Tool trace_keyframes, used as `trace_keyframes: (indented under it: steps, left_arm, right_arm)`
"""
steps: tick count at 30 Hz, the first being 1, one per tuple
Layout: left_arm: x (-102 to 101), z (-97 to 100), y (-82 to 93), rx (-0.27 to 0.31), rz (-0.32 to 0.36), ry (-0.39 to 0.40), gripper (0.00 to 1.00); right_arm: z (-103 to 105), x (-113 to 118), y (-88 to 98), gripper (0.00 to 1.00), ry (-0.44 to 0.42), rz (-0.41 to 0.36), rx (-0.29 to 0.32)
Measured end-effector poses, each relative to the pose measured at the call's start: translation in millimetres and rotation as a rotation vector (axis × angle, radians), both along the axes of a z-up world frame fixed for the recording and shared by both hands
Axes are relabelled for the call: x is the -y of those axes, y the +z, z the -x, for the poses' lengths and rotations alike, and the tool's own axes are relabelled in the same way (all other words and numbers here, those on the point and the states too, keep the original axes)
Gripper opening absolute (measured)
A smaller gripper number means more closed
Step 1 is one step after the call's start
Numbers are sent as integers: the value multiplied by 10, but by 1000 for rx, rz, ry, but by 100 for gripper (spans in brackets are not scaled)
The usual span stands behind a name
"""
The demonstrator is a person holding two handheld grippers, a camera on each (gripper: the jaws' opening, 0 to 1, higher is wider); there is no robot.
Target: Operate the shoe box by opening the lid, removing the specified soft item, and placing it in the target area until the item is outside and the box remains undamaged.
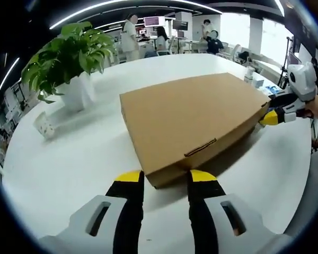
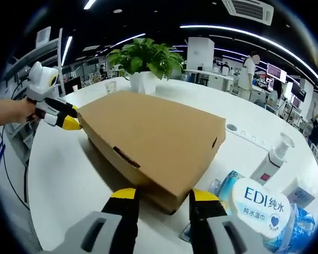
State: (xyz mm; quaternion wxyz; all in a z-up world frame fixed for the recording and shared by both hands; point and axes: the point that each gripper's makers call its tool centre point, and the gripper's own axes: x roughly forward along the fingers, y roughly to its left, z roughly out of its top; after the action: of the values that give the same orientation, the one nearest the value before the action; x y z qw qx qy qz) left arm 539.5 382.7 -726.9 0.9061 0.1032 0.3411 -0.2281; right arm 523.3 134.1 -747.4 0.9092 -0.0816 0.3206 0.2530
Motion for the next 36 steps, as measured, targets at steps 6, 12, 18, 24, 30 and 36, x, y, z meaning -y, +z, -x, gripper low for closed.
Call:
trace_keyframes:
  steps: [6, 12, 18, 24, 30, 36]
  left_arm:
    - [0, 34, 71, 16, 16, 13, 35]
    - [13, 143, 127, 21, 23, 13, 39]
    - [69, 286, 284, 59, 74, 34, 43]
    - [231, 452, 492, 112, 130, 22, 47]
    - [384, 620, 666, 149, 164, -2, 55]
    - [523, 838, 756, 180, 178, -39, 58]
  right_arm:
    - [66, 52, 45, 35, 9, -10, 9]
    - [163, 83, 221, 38, 36, -14, 55]
    - [319, 145, 471, 47, 53, -28, 124]
    - [446, 287, 579, 56, 39, -38, 149]
    - [599, 477, 689, 66, 0, -72, 166]
    - [829, 741, 732, 73, -25, -70, 185]
